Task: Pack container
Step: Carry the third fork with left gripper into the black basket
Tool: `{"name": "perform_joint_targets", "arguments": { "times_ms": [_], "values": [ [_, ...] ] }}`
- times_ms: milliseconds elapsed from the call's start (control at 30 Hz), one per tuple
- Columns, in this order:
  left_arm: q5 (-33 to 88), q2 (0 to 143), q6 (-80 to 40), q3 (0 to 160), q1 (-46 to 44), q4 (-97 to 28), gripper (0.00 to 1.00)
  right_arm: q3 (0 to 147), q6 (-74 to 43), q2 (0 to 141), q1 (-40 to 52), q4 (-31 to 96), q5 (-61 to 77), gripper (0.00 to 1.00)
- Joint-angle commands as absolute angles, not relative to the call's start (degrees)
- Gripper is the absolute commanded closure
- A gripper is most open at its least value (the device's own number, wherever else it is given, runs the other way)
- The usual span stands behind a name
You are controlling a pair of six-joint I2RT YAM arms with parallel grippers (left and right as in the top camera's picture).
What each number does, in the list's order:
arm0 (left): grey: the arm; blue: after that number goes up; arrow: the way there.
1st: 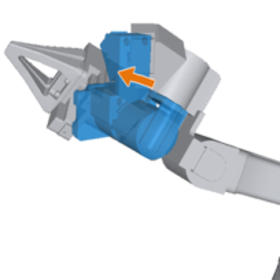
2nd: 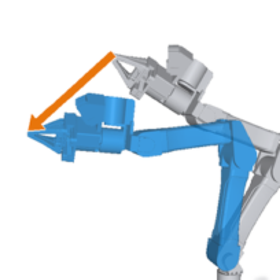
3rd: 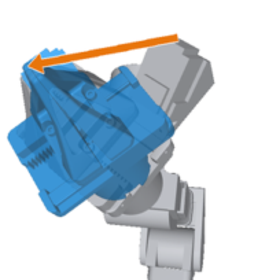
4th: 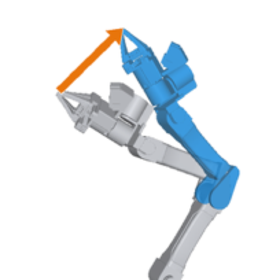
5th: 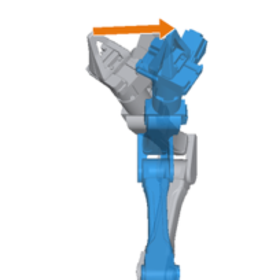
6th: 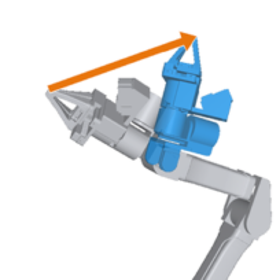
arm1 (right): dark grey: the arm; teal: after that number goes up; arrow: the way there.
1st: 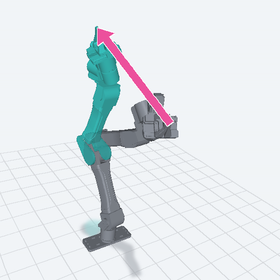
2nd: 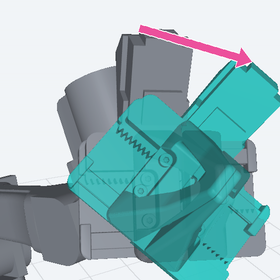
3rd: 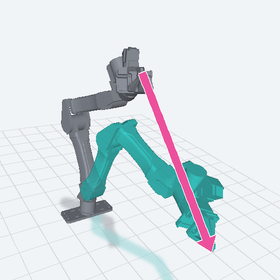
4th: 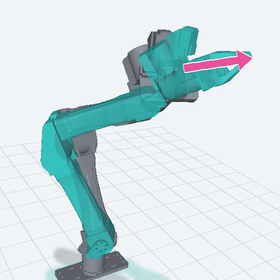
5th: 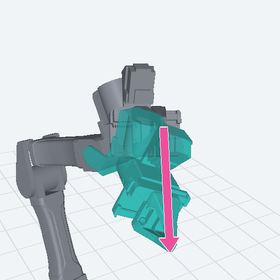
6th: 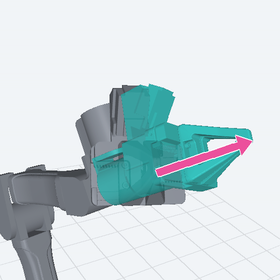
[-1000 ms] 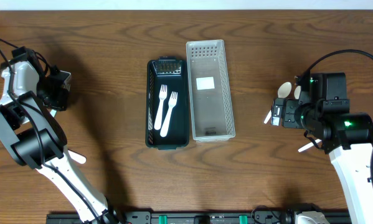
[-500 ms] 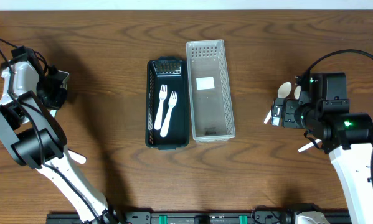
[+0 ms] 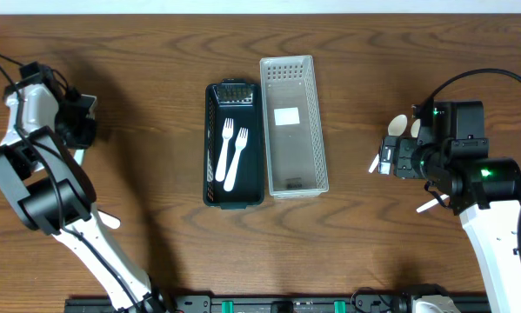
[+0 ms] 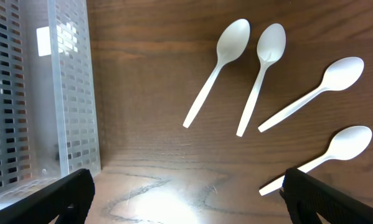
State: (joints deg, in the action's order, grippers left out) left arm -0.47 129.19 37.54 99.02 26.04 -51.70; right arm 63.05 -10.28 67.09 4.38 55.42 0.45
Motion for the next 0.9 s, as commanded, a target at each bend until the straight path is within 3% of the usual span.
{"name": "perform_joint_targets", "arguments": {
  "times_ms": [0, 200, 467, 700, 867],
  "values": [
    [2.7, 123.26, 32.16, 98.61, 22.68, -52.86, 0.94, 64.12, -11.38, 67.02, 4.03, 54.63, 1.02, 0.01],
    [7.57, 112.22, 22.83, 98.61, 15.31, -59.18, 0.94, 64.12, -11.33, 67.02, 4.03, 51.99, 1.78, 0.01],
    [7.55, 100.22, 4.89, 98.61, -1.78, -66.61, 0.94, 64.12, -11.33, 67.02, 4.03, 49.89, 1.78, 0.01],
    [7.57, 100.01, -10.92, 98.59, -17.69, -67.83, 0.94, 64.12, -11.29, 67.05, 4.03, 50.06, 1.78, 0.01],
    [7.49, 102.0, -12.25, 98.48, -24.62, -65.54, 0.94, 64.1, -9.96, 67.05, 4.03, 50.94, 1.76, 0.01]
  ]
}}
